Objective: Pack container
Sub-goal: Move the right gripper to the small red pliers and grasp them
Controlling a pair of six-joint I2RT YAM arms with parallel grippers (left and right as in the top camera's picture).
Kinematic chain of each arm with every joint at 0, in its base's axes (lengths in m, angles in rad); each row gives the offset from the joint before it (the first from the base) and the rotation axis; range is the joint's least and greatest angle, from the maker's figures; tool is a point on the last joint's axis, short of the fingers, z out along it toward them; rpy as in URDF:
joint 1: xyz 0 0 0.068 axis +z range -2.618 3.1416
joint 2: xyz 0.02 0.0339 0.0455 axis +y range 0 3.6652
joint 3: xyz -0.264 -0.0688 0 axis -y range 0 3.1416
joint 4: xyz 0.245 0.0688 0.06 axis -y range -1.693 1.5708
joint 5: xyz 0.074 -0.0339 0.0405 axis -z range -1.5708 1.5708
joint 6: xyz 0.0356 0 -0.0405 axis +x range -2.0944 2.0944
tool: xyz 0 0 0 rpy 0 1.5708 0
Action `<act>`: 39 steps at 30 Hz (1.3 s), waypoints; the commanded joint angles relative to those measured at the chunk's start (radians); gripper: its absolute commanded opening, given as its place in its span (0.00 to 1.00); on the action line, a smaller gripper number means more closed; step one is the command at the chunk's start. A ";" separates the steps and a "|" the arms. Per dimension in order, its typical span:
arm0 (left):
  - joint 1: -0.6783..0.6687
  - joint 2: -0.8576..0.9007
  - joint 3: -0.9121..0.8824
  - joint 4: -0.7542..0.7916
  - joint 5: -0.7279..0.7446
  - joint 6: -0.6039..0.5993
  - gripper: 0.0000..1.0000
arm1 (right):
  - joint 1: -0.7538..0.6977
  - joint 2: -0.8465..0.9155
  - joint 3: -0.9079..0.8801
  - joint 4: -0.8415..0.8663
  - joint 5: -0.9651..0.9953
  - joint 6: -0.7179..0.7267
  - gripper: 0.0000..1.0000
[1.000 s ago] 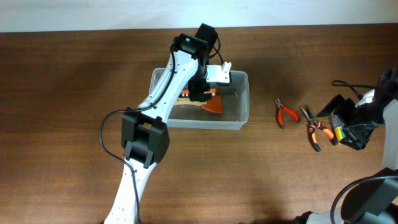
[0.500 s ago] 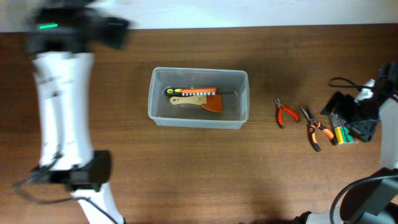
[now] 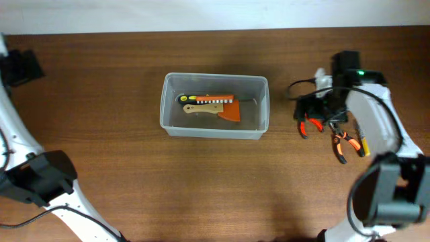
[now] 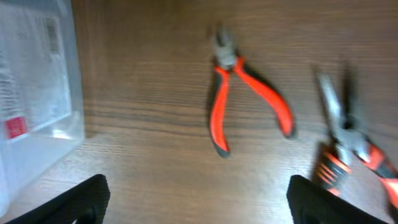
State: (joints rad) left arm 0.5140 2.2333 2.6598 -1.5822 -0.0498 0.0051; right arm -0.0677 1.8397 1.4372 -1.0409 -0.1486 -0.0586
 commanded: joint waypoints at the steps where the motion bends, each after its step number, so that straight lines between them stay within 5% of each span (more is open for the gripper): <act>1: 0.033 -0.006 0.004 -0.002 0.032 -0.024 0.99 | 0.037 0.066 0.014 0.006 0.024 -0.020 0.87; 23: 0.076 -0.006 0.004 -0.002 0.031 -0.024 0.99 | 0.055 0.267 0.008 0.048 0.132 0.008 0.63; 32: 0.076 -0.006 0.004 -0.002 0.031 -0.024 0.99 | 0.055 0.290 0.008 0.052 0.136 0.026 0.20; 39: 0.076 -0.006 0.004 -0.002 0.032 -0.024 0.99 | 0.054 0.281 0.017 0.034 0.209 0.088 0.04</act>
State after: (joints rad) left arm 0.5858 2.2330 2.6598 -1.5829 -0.0326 -0.0051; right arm -0.0170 2.0903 1.4479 -0.9985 0.0082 -0.0082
